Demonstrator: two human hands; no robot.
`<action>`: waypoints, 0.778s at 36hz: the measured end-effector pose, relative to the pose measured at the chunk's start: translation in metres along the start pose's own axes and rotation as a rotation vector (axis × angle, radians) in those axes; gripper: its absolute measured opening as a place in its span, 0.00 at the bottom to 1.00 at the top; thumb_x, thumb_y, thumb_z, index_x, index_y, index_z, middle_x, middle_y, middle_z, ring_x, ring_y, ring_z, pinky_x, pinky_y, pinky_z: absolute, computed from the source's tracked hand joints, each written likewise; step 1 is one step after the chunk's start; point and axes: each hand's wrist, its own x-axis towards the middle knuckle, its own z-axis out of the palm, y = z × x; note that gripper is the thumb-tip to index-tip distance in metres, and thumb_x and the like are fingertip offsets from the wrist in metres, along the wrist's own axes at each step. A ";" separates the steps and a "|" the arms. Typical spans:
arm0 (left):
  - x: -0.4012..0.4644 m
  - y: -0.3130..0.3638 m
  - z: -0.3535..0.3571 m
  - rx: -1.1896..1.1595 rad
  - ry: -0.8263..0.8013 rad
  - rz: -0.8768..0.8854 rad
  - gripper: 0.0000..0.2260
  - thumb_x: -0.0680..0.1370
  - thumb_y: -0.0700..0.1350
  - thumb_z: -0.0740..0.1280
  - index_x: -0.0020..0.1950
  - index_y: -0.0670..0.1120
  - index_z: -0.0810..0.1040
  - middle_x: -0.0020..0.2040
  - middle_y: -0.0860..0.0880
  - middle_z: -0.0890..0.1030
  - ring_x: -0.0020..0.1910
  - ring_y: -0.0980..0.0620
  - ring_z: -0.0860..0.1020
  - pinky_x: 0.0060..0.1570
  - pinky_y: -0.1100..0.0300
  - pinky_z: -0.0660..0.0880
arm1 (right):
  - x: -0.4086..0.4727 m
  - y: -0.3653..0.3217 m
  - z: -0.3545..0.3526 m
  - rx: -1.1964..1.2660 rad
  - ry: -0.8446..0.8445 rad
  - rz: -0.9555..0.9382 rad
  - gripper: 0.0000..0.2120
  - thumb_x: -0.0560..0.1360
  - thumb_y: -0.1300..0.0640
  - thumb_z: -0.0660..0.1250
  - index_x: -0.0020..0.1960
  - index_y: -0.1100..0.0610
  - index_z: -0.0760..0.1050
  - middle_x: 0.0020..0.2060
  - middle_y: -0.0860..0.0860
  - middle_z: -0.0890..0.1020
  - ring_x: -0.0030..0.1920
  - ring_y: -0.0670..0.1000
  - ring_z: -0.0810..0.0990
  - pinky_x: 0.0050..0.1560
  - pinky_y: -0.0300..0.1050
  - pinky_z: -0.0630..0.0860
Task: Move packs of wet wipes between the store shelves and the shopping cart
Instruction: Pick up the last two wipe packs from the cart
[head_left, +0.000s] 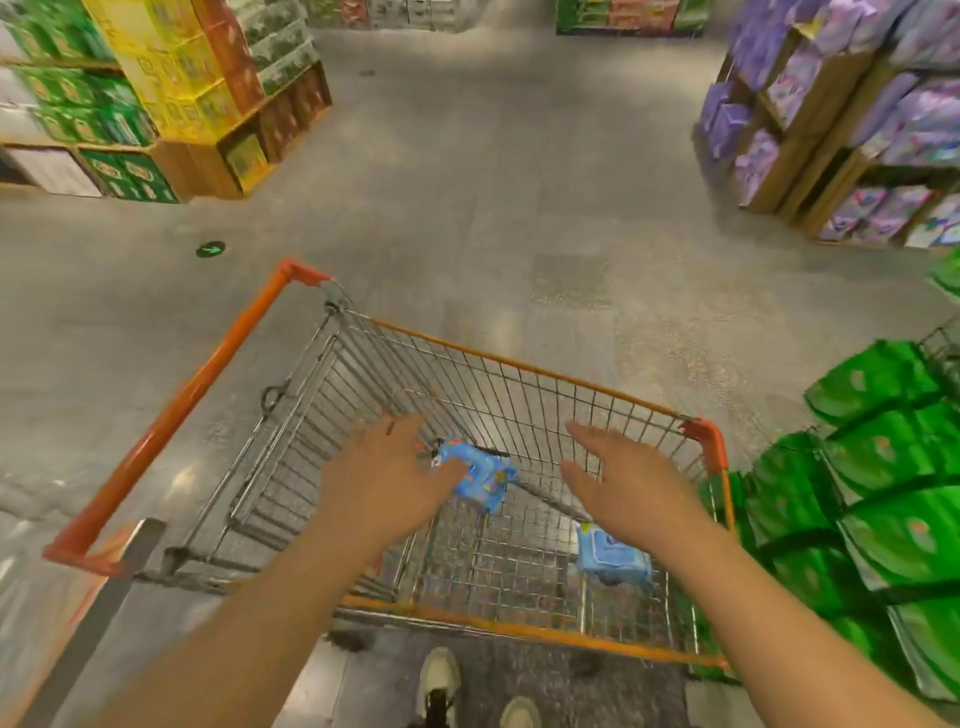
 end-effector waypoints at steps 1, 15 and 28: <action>0.007 -0.004 0.004 -0.003 -0.023 -0.015 0.32 0.74 0.72 0.58 0.73 0.55 0.68 0.68 0.50 0.73 0.66 0.45 0.71 0.60 0.50 0.73 | 0.006 0.001 0.000 0.000 -0.004 -0.001 0.29 0.83 0.39 0.58 0.81 0.43 0.57 0.80 0.46 0.63 0.80 0.50 0.60 0.76 0.45 0.60; 0.143 -0.048 0.071 -0.273 -0.305 -0.052 0.28 0.76 0.63 0.63 0.72 0.51 0.71 0.68 0.46 0.75 0.66 0.45 0.73 0.62 0.51 0.71 | 0.101 0.000 0.065 0.459 -0.009 0.366 0.20 0.81 0.44 0.64 0.73 0.42 0.72 0.61 0.46 0.81 0.46 0.41 0.81 0.44 0.38 0.80; 0.274 -0.080 0.259 -0.546 -0.394 -0.304 0.12 0.79 0.56 0.66 0.55 0.50 0.78 0.49 0.50 0.80 0.52 0.47 0.78 0.46 0.59 0.68 | 0.237 0.064 0.243 0.802 -0.101 0.743 0.25 0.66 0.39 0.70 0.60 0.48 0.80 0.51 0.50 0.85 0.50 0.54 0.85 0.57 0.60 0.81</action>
